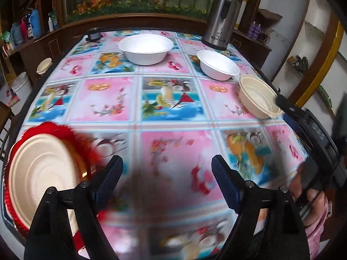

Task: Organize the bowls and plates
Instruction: 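Reach the right gripper to another beige plate and grasp its rim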

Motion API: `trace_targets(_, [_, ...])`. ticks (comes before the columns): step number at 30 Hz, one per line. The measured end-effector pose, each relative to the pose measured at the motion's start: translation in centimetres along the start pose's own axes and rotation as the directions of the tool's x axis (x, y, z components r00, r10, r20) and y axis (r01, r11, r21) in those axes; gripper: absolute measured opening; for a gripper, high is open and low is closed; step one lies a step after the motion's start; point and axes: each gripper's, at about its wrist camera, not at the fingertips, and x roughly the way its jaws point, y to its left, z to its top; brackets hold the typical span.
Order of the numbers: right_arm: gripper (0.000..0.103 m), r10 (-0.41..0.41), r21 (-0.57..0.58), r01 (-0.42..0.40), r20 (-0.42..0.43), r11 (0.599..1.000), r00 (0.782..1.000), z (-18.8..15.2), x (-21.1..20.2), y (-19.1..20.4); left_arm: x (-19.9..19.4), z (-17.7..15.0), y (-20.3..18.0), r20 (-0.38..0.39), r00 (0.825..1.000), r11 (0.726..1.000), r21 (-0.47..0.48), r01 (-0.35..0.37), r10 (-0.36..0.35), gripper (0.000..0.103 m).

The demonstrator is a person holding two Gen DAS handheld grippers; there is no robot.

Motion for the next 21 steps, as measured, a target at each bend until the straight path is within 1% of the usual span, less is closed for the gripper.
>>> trace_targets(4, [0.077,-0.061,0.054,0.059,0.026,0.997,0.998,2.5,-0.3,-4.7,1.2,2.6,-3.1,-0.006,1.000,1.000,0.014,0.000,0.000,0.084])
trace_targets(7, [0.079,-0.098,0.076,0.097,0.010,0.992,0.995,4.4,0.6,-7.2,2.2,4.7,-5.5,0.009,1.000,0.998,0.054,-0.029,0.028,0.084])
trace_targets(10, [0.080,-0.088,0.148,0.089,-0.013,0.985,0.996,6.2,1.9,-9.8,3.8,7.2,-7.9,0.032,0.998,0.994,0.092,-0.065,0.063,0.084])
trace_targets(11, [0.080,-0.081,0.169,0.083,-0.019,0.982,0.997,6.6,2.4,-10.1,4.4,8.0,-8.6,0.033,0.997,0.992,0.100,-0.077,0.074,0.084])
trace_targets(14, [0.080,-0.053,0.227,0.058,-0.028,0.972,0.998,8.0,4.0,-11.5,6.8,10.5,-10.5,0.022,0.994,0.989,0.095,-0.110,0.108,0.084])
trace_targets(17, [0.080,-0.013,0.276,0.019,-0.024,0.961,1.000,8.0,5.0,-12.3,9.0,11.8,-11.8,0.021,0.991,0.988,0.077,-0.134,0.133,0.084])
trace_targets(19, [0.080,-0.016,0.288,0.030,-0.050,0.957,0.999,7.6,5.7,-12.7,10.2,12.1,-12.5,0.027,0.988,0.985,0.079,-0.154,0.152,0.084])
trace_targets(21, [0.080,-0.003,0.311,0.017,-0.047,0.950,0.999,7.3,5.7,-13.0,11.5,12.1,-13.4,0.014,0.988,0.985,0.082,-0.154,0.153,0.084])
